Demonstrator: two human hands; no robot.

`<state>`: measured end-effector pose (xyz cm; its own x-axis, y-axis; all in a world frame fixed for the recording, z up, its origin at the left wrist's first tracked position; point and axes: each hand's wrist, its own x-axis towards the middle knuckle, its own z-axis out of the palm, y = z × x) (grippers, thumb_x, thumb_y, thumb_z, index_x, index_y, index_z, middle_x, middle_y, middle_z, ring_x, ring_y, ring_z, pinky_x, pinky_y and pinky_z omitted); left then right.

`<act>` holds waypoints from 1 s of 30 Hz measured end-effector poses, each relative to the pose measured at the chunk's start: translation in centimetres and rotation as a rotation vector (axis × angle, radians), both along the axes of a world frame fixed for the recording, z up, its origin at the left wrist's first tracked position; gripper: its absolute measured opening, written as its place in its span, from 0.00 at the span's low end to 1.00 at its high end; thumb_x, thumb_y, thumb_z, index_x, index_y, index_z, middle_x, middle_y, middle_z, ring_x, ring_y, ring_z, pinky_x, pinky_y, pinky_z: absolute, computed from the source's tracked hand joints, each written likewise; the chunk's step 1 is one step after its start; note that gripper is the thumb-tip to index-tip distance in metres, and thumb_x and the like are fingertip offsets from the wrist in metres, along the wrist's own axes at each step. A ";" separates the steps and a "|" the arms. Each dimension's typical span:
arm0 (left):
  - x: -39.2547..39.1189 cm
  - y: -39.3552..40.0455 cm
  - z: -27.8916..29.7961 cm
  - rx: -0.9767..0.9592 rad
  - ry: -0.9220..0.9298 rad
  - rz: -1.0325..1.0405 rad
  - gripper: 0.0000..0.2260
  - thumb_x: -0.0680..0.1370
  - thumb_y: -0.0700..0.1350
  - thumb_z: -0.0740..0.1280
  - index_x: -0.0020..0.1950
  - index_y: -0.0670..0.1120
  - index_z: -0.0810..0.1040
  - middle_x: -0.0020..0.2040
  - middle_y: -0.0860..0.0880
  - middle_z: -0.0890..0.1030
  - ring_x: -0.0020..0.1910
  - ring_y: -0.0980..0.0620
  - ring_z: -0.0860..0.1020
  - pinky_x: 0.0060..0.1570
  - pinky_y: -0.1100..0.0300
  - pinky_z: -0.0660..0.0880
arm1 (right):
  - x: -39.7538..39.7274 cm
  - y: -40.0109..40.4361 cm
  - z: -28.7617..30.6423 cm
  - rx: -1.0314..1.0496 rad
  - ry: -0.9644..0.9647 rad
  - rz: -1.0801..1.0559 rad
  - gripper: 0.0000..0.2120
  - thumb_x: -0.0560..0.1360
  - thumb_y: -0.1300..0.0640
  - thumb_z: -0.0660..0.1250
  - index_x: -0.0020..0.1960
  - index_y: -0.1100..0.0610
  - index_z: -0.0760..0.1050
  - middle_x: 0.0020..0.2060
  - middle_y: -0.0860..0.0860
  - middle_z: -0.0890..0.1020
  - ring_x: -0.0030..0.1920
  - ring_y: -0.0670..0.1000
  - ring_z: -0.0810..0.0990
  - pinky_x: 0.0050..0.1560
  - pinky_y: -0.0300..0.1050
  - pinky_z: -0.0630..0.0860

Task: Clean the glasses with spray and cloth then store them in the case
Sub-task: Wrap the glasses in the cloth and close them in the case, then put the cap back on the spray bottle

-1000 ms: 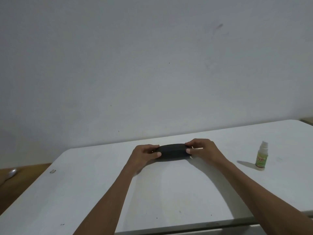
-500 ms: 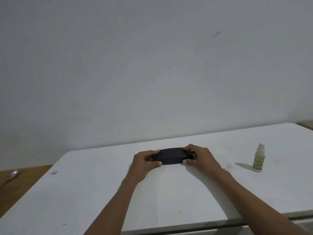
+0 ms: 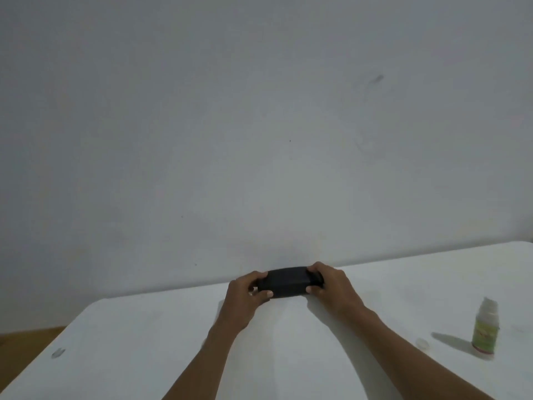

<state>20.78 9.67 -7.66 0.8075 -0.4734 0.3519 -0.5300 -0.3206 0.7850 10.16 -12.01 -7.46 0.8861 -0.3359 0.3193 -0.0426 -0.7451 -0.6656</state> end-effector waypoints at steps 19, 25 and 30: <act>-2.4 -1.7 2.2 0.361 -0.222 0.090 0.26 0.75 0.43 0.74 0.73 0.48 0.73 0.68 0.45 0.74 0.70 0.45 0.72 0.65 0.55 0.71 | -0.9 1.7 1.8 -0.228 0.132 -0.150 0.19 0.75 0.61 0.64 0.65 0.52 0.78 0.54 0.52 0.84 0.55 0.55 0.81 0.48 0.44 0.76; -9.5 -4.9 4.2 0.246 -0.230 -0.047 0.23 0.72 0.47 0.78 0.66 0.46 0.81 0.63 0.47 0.82 0.62 0.50 0.79 0.65 0.59 0.73 | -8.2 1.2 5.2 -0.273 -0.064 -0.257 0.19 0.78 0.58 0.68 0.69 0.52 0.76 0.59 0.54 0.82 0.63 0.56 0.78 0.58 0.50 0.76; -15.8 -8.0 5.0 0.192 -0.108 -0.181 0.21 0.71 0.46 0.79 0.63 0.50 0.82 0.58 0.49 0.82 0.57 0.52 0.79 0.58 0.56 0.76 | -15.2 -1.3 8.8 -0.293 -0.222 -0.406 0.17 0.78 0.60 0.67 0.66 0.53 0.77 0.56 0.54 0.83 0.61 0.57 0.77 0.53 0.51 0.77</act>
<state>5.00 1.64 -2.69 0.6667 -0.6726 0.3211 -0.6693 -0.3508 0.6550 -5.07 -13.29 1.31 0.6049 -0.5055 0.6153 -0.2473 -0.8537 -0.4582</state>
